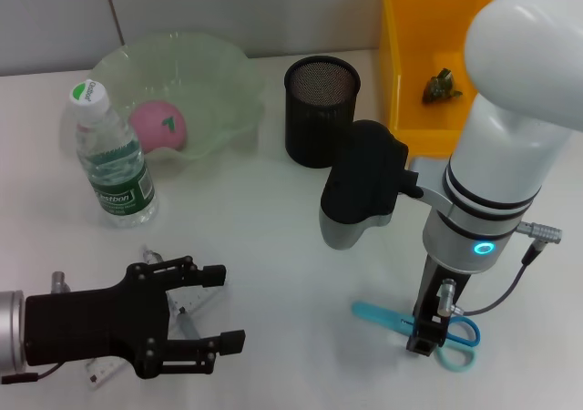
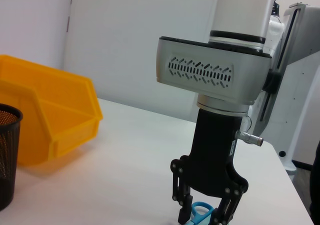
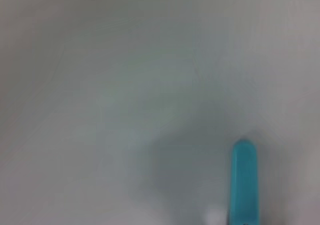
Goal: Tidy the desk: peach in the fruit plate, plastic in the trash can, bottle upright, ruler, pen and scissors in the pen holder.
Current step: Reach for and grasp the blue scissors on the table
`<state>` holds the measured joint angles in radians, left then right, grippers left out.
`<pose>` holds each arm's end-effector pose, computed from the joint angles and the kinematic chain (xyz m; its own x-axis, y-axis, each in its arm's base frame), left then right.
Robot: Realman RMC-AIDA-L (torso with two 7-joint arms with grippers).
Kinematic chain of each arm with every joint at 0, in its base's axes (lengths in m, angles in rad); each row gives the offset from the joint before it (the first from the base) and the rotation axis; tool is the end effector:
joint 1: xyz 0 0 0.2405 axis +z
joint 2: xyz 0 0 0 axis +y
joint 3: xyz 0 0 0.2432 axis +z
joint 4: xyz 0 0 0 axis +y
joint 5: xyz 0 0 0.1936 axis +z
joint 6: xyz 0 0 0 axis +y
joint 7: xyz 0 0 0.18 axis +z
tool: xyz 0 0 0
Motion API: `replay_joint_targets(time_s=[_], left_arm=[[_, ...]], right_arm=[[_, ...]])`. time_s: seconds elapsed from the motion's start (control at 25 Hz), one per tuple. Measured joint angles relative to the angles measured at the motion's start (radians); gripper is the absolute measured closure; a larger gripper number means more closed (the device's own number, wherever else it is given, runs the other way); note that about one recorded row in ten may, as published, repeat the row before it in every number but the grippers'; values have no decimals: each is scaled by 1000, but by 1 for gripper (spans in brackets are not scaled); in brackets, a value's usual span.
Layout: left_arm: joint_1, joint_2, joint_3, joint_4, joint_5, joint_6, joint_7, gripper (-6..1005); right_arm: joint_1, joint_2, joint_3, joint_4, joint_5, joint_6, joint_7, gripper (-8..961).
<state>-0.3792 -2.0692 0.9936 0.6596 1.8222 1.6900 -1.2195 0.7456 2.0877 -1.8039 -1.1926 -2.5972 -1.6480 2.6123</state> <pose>-0.2275 0.2558 -0.0475 0.8266 0.2512 0.5036 0.2819 -0.9593 0.0157 0.1885 0.2909 -0.0838 0.6613 -0.4019 0.6334 -0.3289 -0.9142 -0.2367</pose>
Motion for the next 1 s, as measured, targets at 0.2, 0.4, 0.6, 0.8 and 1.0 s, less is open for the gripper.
replay_joint_targets(time_s=[0.2, 0.4, 0.6, 0.8, 1.0], left_arm=[[-3, 0, 0, 0, 0, -1, 0, 161], [-4, 0, -1, 0, 0, -1, 0, 161], [-6, 0, -2, 0, 0, -1, 0, 161], [-8, 1, -1, 0, 0, -1, 0, 161], [-9, 2, -2, 0, 0, -1, 0, 161]], right_arm=[[0, 0, 0, 1, -1, 2, 0, 528], [0, 0, -2, 1, -1, 6, 0, 529], [3, 0, -9, 1, -1, 10, 0, 530], [5, 0, -26, 1, -2, 12, 0, 530], [6, 0, -26, -1, -3, 13, 0, 531]])
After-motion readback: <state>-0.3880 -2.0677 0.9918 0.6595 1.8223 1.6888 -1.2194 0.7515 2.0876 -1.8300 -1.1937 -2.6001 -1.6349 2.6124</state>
